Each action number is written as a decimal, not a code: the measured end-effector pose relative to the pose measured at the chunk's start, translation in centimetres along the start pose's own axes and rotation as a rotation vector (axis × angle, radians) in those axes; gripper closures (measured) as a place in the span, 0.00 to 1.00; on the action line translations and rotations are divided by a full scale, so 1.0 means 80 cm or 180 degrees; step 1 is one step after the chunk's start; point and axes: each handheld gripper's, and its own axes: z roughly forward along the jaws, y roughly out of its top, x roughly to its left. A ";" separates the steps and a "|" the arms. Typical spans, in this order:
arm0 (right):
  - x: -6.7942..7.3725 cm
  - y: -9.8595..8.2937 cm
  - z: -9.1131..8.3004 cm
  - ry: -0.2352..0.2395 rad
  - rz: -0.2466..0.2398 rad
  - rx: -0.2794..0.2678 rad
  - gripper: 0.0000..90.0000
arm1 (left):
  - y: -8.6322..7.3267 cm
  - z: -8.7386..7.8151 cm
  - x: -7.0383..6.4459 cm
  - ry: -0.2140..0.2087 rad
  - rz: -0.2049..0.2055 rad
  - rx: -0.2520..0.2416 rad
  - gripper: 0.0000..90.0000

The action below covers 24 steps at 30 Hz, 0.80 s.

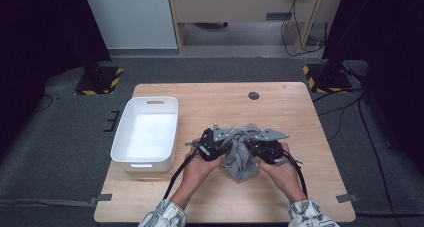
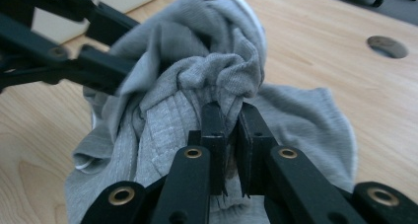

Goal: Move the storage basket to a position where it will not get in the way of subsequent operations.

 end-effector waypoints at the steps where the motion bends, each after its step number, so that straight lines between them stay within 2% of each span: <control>1: 0.001 -0.001 0.002 0.0022 0.0010 0.0008 0.92 | -0.001 0.001 0.000 0.0015 0.0023 0.0038 0.86; 4: 0.000 -0.002 0.003 0.0044 0.0010 0.0007 0.89 | -0.004 0.002 -0.001 0.0104 0.0085 0.0113 0.89; 5: -0.001 -0.002 0.002 0.0048 0.0028 0.0003 0.85 | -0.005 0.000 -0.001 0.0142 0.0086 0.0123 0.89; 6: -0.005 -0.002 -0.002 0.0027 0.0099 -0.0037 0.75 | -0.006 -0.001 0.001 0.0173 0.0086 0.0117 0.89; 7: -0.005 -0.002 -0.002 0.0027 0.0099 -0.0037 0.75 | -0.008 -0.003 0.003 0.0207 0.0063 0.0117 0.90; 8: -0.011 -0.004 -0.008 0.0014 0.0137 -0.0061 0.67 | -0.011 -0.005 0.006 0.0229 0.0019 0.0116 0.90; 11: -0.016 -0.007 -0.013 -0.0024 0.0177 -0.0056 0.62 | -0.020 -0.011 0.017 0.0257 -0.0131 0.0106 0.90; 13: -0.022 -0.010 -0.019 -0.0028 0.0204 -0.0092 0.59 | -0.026 -0.015 0.021 0.0288 -0.0166 0.0112 0.90; 17: -0.035 -0.021 -0.025 -0.0070 0.0304 -0.0119 0.53 | -0.036 -0.014 0.025 0.0316 -0.0148 0.0228 0.90; 18: -0.041 -0.026 -0.023 -0.0156 0.0308 -0.0040 0.53 | -0.038 -0.012 0.025 0.0319 -0.0145 0.0265 0.90; 21: -0.048 -0.032 -0.018 -0.0241 0.0331 0.0043 0.53 | -0.043 -0.006 0.023 0.0302 -0.0142 0.0312 0.90; 24: -0.059 -0.040 -0.002 -0.0365 0.0356 0.0285 0.50 | -0.046 -0.001 0.020 0.0294 -0.0111 0.0348 0.90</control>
